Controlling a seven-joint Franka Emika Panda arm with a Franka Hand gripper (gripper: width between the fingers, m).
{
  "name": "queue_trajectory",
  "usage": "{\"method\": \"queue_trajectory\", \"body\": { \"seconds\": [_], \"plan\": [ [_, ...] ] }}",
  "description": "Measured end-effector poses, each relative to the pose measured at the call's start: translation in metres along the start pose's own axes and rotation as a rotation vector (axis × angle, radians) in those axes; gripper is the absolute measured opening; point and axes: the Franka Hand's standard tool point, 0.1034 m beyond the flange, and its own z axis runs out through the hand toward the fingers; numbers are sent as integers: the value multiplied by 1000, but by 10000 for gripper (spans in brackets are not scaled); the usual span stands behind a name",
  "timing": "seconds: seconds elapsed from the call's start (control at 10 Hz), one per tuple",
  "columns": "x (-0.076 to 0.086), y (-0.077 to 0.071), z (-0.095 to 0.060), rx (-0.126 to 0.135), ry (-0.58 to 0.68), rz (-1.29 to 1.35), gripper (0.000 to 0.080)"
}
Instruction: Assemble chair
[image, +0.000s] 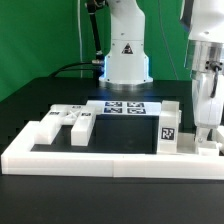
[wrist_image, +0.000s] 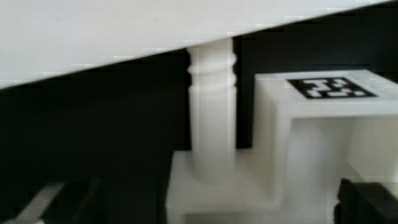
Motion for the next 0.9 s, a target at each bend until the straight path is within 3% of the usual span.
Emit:
{"method": "queue_trajectory", "body": {
  "seconds": [0.8, 0.9],
  "plan": [
    [1, -3, 7, 7, 12, -24, 620],
    [1, -3, 8, 4, 13, -24, 445]
  ]
}}
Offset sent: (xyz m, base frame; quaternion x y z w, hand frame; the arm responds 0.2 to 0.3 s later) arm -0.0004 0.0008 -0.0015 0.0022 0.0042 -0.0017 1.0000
